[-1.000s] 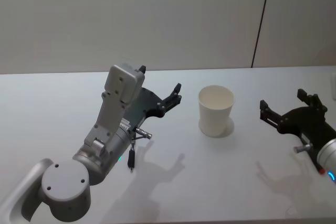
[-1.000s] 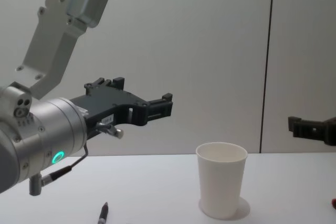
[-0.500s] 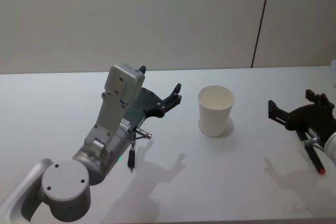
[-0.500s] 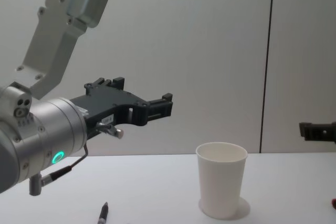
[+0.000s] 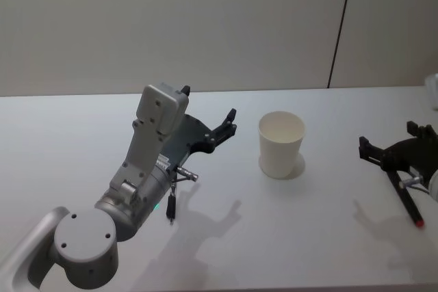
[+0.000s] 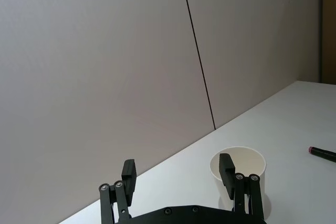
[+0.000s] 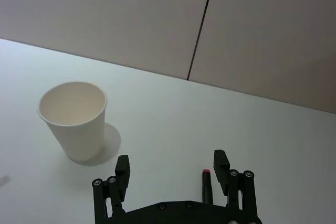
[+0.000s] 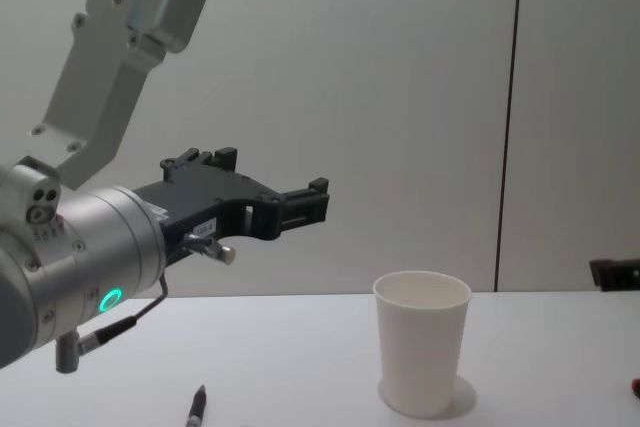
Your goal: Place the pen into the pen holder.
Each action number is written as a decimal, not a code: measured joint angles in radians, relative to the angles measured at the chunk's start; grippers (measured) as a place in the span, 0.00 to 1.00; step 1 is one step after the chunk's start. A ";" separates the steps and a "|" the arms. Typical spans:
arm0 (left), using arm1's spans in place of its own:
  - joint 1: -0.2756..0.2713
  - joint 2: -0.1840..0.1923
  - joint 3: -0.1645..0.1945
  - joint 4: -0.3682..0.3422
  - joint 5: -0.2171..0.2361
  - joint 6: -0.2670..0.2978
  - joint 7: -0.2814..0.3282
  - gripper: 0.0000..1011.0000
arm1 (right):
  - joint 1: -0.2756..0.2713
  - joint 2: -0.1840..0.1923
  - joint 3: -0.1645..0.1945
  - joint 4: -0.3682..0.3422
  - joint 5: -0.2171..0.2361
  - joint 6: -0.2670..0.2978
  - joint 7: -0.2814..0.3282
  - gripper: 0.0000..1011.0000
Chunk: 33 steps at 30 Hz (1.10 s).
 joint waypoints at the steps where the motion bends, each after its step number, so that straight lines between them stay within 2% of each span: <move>1: 0.000 0.000 0.000 0.000 0.000 0.000 0.000 0.99 | 0.003 -0.001 0.000 0.004 -0.006 0.006 0.002 0.99; 8: 0.000 0.000 0.000 0.000 0.000 0.000 0.000 0.99 | 0.041 -0.008 -0.003 0.049 -0.045 0.056 0.022 0.99; 16: 0.000 0.000 0.000 0.000 0.000 0.000 0.000 0.99 | 0.084 -0.019 -0.005 0.104 -0.070 0.119 0.053 0.99; 24: 0.000 0.000 0.000 0.000 0.000 0.000 0.000 0.99 | 0.142 -0.039 -0.003 0.189 -0.072 0.172 0.074 0.99; 33: 0.000 0.000 0.000 0.000 0.000 0.000 0.000 0.99 | 0.211 -0.066 0.002 0.289 -0.067 0.203 0.081 0.99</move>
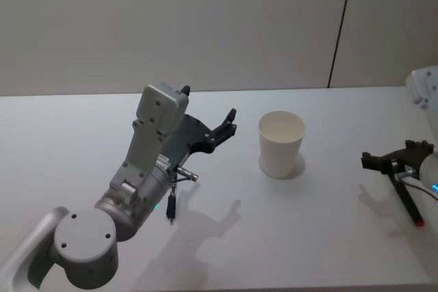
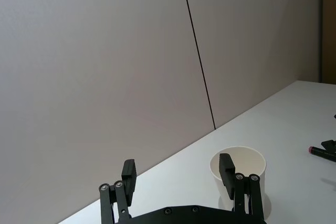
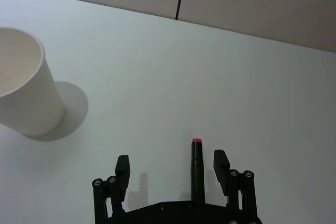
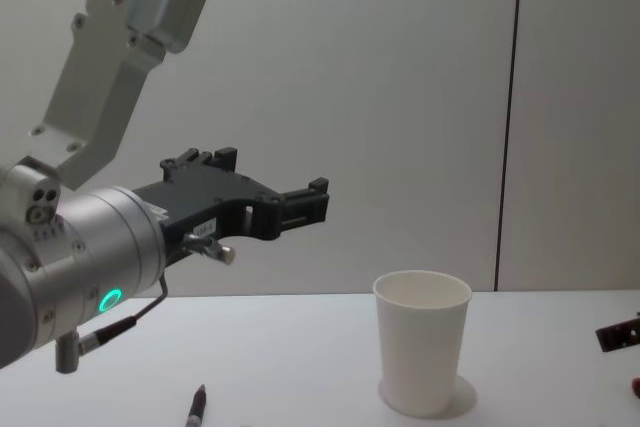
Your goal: Place the pen into the pen holder.
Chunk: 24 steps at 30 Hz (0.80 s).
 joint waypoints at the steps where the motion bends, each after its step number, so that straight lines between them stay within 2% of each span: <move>1: 0.000 0.000 0.000 0.000 0.000 0.000 0.000 0.99 | 0.012 -0.004 0.001 0.017 0.001 0.003 0.001 0.99; 10: 0.000 0.000 0.000 0.000 0.000 0.000 0.000 0.99 | 0.086 -0.029 0.004 0.132 0.001 0.017 0.009 0.99; 24: 0.000 0.000 0.000 0.000 0.000 0.000 0.000 0.99 | 0.189 -0.062 0.005 0.308 -0.012 0.008 0.012 0.99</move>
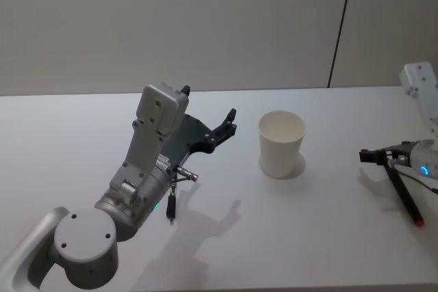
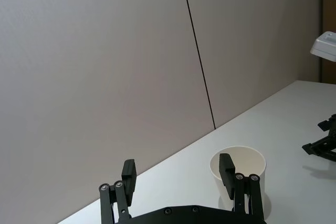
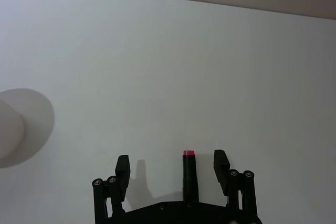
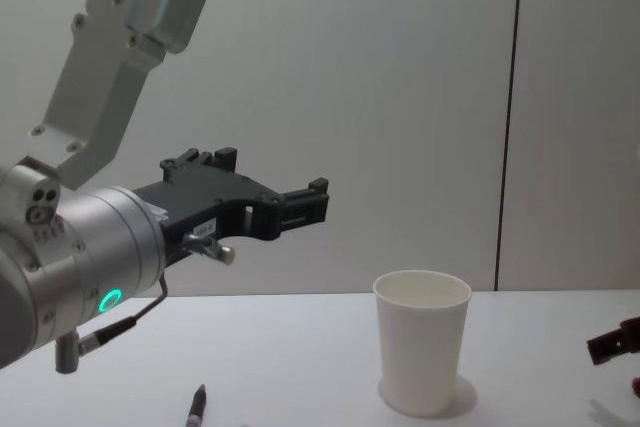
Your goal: Place the pen into the pen holder.
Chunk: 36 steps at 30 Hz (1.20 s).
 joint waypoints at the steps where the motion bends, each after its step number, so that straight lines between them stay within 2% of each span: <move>1: 0.000 0.000 0.000 0.000 0.000 0.000 0.000 0.99 | 0.010 -0.003 0.001 0.018 0.001 -0.002 -0.002 0.99; 9: 0.000 0.000 0.000 0.000 0.000 0.000 0.000 0.99 | 0.061 -0.020 0.005 0.120 0.013 -0.020 -0.014 0.99; 17: 0.000 0.000 0.000 0.000 0.000 0.000 0.000 0.99 | 0.092 -0.031 0.007 0.188 0.016 -0.034 -0.020 0.99; 36: 0.000 0.000 0.000 0.000 0.000 0.000 0.000 0.99 | 0.115 -0.038 0.012 0.252 0.012 -0.043 -0.012 0.99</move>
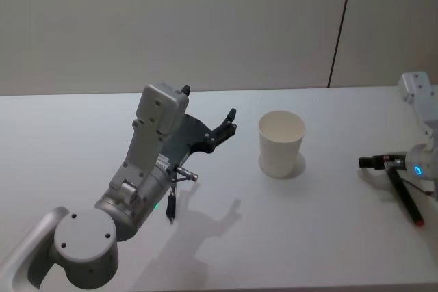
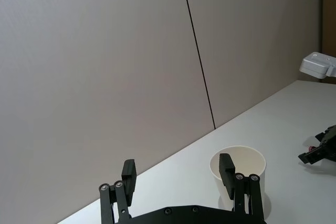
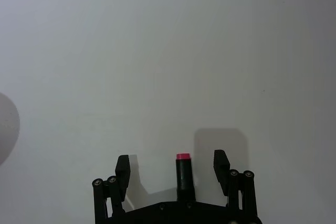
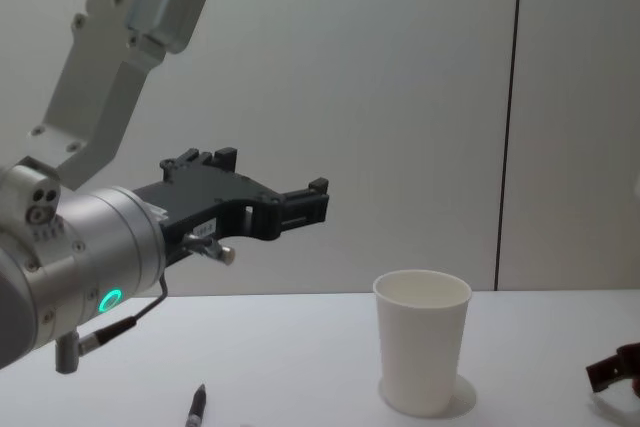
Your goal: Place the pen into the pen holder.
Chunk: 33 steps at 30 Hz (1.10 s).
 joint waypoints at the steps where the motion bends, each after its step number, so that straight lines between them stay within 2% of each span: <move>1: 0.000 0.000 0.000 0.000 0.000 0.000 0.000 0.99 | 0.000 0.000 0.000 0.001 0.000 -0.001 0.001 0.99; 6: 0.000 0.000 0.000 0.000 0.000 0.000 0.000 0.99 | 0.001 0.000 0.002 0.007 -0.002 -0.003 0.004 0.99; 10: 0.000 0.000 0.000 0.000 0.000 0.000 0.000 0.99 | 0.001 0.000 0.003 0.011 -0.004 -0.007 0.007 0.91; 11: 0.000 0.000 0.000 0.000 0.000 0.000 0.000 0.99 | 0.001 0.000 0.004 0.011 -0.005 -0.007 0.008 0.86; 12: 0.000 0.000 0.000 0.000 0.000 0.000 0.000 0.99 | 0.001 0.000 0.004 0.012 -0.005 -0.008 0.008 0.86; 18: 0.000 0.000 0.000 0.000 0.000 0.000 0.000 0.99 | 0.000 0.001 0.007 0.015 -0.007 -0.014 0.013 0.69; 19: 0.000 0.000 0.000 0.000 0.000 0.000 0.000 0.99 | 0.000 0.002 0.007 0.016 -0.008 -0.014 0.014 0.63; 23: 0.000 0.000 0.000 0.000 0.000 0.000 0.000 0.99 | 0.000 0.002 0.009 0.019 -0.010 -0.016 0.017 0.50; 26: 0.000 0.000 0.000 0.000 0.000 0.000 0.000 0.99 | -0.001 0.003 0.010 0.022 -0.012 -0.018 0.018 0.44; 27: 0.000 0.000 0.000 0.000 0.000 0.000 0.000 0.99 | -0.001 0.003 0.011 0.023 -0.013 -0.019 0.019 0.38; 32: 0.000 0.000 0.000 0.000 0.000 0.000 0.000 0.99 | -0.001 0.005 0.014 0.033 -0.019 -0.023 0.021 0.22; 33: 0.000 0.000 0.000 0.000 0.000 0.000 0.000 0.99 | -0.001 0.005 0.015 0.034 -0.019 -0.023 0.021 0.22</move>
